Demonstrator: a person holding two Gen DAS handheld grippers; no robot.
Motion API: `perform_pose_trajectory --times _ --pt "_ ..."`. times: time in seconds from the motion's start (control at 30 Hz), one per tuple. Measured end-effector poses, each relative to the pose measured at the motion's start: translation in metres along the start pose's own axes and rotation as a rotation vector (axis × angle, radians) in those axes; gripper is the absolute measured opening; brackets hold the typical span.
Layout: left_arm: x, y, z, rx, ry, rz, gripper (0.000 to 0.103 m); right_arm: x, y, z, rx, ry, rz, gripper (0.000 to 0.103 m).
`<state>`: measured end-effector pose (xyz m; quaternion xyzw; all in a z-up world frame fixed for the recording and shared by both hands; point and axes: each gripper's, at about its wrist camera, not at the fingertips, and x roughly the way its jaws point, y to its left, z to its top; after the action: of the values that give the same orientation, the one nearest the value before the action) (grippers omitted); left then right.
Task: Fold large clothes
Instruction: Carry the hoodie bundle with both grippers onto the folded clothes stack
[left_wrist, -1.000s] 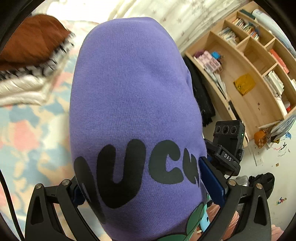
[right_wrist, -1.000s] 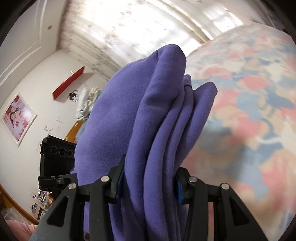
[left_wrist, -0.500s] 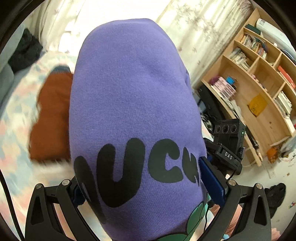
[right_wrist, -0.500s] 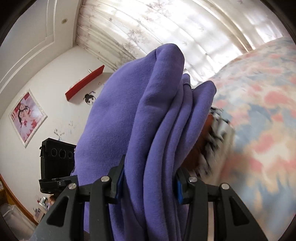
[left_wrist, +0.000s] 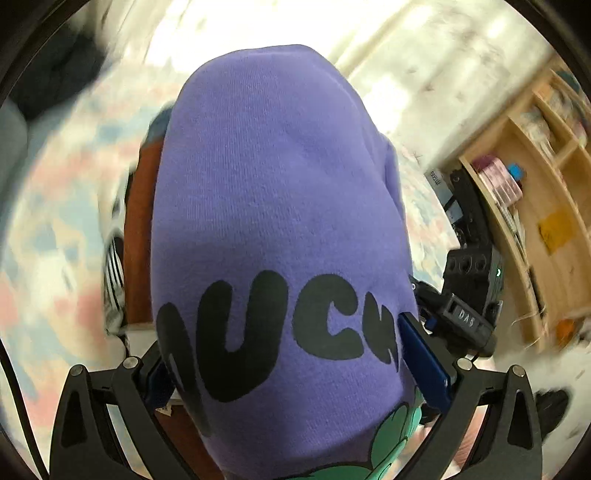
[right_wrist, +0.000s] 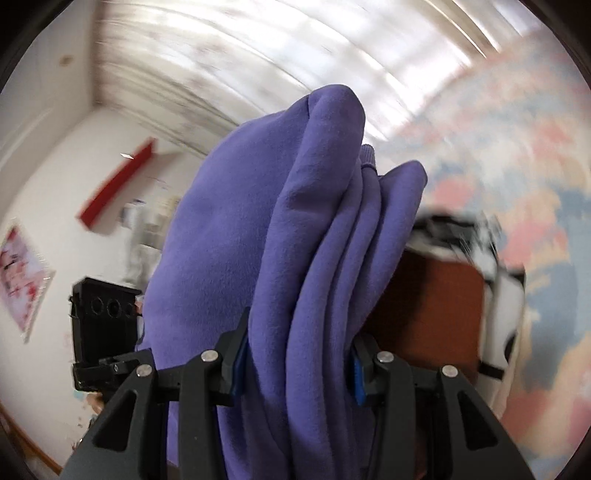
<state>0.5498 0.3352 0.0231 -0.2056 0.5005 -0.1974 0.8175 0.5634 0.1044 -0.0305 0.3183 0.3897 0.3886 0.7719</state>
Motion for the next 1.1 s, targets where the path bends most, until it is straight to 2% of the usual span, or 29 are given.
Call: perform_pose_trajectory --times 0.1,0.23,0.37,0.5,0.57,0.67,0.93,1.1 --pt "0.000 0.001 -0.002 0.030 -0.039 -0.035 0.103 0.003 -0.020 -0.006 0.040 -0.003 0.017 0.045" --pt "-0.004 0.001 -0.005 0.028 -0.048 -0.019 0.103 0.001 -0.014 -0.003 0.035 0.023 -0.013 0.047" --pt "-0.012 -0.001 -0.006 0.026 -0.047 -0.014 0.103 -0.009 -0.001 0.002 0.100 0.045 -0.017 0.043" --pt "-0.012 0.002 -0.011 0.023 -0.020 0.040 0.103 -0.009 0.005 -0.004 0.128 0.071 -0.073 0.044" --pt "-0.014 0.003 -0.013 0.027 -0.021 0.056 0.103 -0.006 0.007 -0.005 0.120 0.079 -0.103 0.052" --pt "-0.026 -0.002 -0.020 0.042 -0.033 0.090 0.102 -0.009 0.002 -0.005 0.153 0.094 -0.105 0.059" --pt "-0.049 -0.009 -0.045 0.022 -0.057 0.121 0.102 -0.048 0.011 -0.018 0.089 0.097 -0.127 0.059" --pt "-0.053 -0.038 -0.072 0.085 -0.024 0.184 0.102 -0.081 0.027 -0.035 0.034 0.126 -0.154 0.059"
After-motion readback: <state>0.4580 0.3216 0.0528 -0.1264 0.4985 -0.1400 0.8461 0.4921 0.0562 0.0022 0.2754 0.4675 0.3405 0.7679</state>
